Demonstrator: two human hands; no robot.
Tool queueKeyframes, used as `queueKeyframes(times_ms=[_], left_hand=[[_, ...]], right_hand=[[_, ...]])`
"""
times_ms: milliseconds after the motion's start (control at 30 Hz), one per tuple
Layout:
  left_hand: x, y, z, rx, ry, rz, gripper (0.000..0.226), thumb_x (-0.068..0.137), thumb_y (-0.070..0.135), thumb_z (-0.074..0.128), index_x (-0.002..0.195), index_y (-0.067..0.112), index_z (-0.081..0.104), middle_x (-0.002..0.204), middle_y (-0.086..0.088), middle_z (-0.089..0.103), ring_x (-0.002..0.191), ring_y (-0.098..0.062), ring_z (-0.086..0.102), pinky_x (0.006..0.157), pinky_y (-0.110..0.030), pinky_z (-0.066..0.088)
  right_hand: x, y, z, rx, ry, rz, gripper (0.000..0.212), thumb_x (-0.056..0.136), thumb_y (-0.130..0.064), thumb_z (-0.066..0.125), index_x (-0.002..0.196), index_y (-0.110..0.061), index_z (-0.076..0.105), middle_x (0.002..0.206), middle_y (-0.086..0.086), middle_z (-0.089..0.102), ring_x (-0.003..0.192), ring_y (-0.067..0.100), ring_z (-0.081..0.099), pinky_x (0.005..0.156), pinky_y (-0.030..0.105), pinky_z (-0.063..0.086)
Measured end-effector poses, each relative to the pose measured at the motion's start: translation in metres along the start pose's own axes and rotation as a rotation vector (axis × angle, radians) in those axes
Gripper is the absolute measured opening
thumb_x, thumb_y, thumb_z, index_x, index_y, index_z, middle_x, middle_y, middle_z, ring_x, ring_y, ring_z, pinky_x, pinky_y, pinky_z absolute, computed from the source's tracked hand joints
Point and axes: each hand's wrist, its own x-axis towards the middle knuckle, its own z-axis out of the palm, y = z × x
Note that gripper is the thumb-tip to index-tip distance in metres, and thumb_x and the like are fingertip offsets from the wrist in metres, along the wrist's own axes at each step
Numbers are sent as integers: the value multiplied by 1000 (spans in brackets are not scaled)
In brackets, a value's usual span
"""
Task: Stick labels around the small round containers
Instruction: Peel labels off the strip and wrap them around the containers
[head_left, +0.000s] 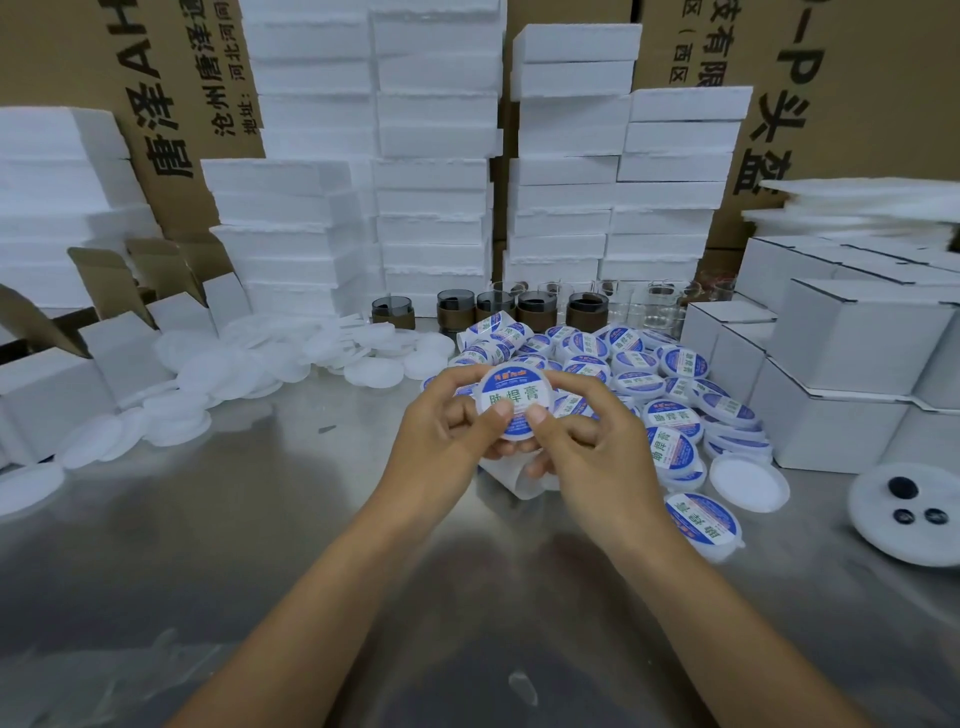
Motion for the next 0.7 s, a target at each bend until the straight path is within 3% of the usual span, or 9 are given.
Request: queueKeyframes(times_ms=[133,267,367,533,700], left_hand=[[1,1,-1,-8,12,-18,15,90,22,54,103,18,60,74,3,73,58,-11,66,59,-20,54],[3,0,-3,-13,14,-37,26,79,38,57,101,25,63,76,1,73,60,-12,66,61,-20,54],[4,-4,-7,-11,33,-65,27,76,46,56,97,31,65,64,3,67,61,-12,65,63,-22,52],[11,-15,-20,-33,212,-135,13,94,23,52,95,21,65,58,4,61,55,-10,60,57,-20,50],[19,-19,-36,-10,384,-141,13,95,17,52,88,22,62,52,8,61,52,-7,60,54,-18,50]], right_hand=[[-1,-2,0,42,-14,-5,23,88,-14,61,96,-35,59,60,-5,69,45,11,58,53,18,50],[2,-6,-2,58,-38,32,23,88,-17,62,97,-37,61,59,-3,69,43,10,56,51,20,50],[8,-9,-12,41,111,21,16,87,-19,63,91,-34,59,57,-5,67,38,8,51,43,15,42],[20,-5,-42,-10,400,107,14,88,-24,61,101,-26,58,62,-6,67,40,4,52,45,19,43],[28,1,-56,283,510,397,21,90,-14,58,107,-26,58,71,6,60,52,12,54,48,19,45]])
